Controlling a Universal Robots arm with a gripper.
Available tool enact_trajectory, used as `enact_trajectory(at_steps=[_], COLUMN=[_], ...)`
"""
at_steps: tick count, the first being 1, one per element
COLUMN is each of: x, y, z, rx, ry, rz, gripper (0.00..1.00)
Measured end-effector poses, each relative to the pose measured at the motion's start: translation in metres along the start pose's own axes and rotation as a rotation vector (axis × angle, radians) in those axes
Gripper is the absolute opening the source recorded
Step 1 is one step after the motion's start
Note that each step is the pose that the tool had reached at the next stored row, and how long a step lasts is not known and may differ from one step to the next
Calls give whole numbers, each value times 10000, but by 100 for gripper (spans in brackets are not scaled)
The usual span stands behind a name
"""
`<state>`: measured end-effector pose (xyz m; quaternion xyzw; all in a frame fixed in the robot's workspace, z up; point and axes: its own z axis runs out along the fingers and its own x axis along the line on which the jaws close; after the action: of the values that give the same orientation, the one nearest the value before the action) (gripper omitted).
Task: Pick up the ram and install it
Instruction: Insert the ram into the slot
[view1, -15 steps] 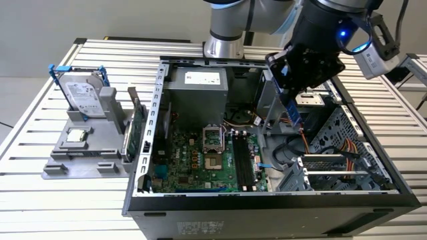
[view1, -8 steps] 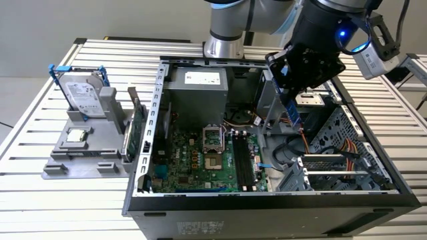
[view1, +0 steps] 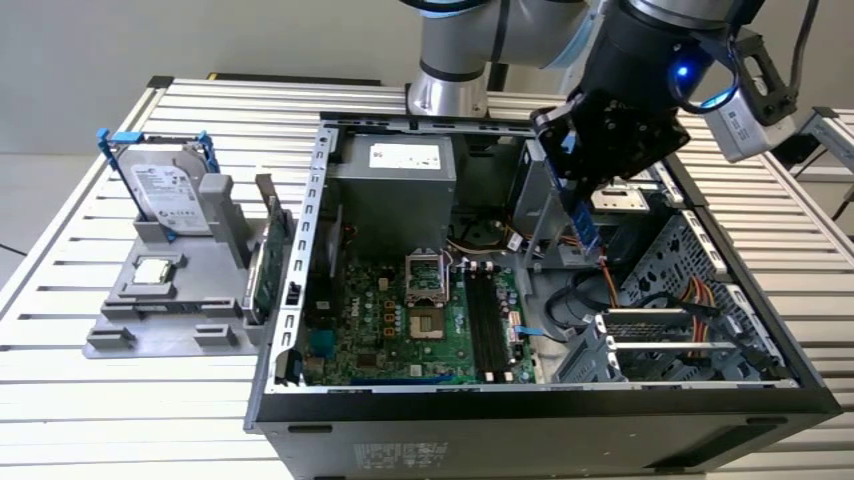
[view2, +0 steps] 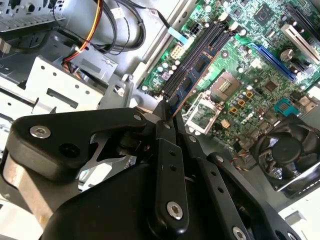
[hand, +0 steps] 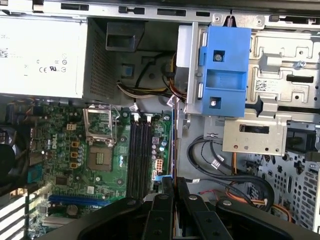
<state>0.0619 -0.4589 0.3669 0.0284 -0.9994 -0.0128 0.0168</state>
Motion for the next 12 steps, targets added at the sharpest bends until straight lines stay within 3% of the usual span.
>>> enact_trajectory(at_steps=[12], x=[-3], y=[-1], z=[46], rx=[3], ry=[-58], rz=[43], gripper=[0])
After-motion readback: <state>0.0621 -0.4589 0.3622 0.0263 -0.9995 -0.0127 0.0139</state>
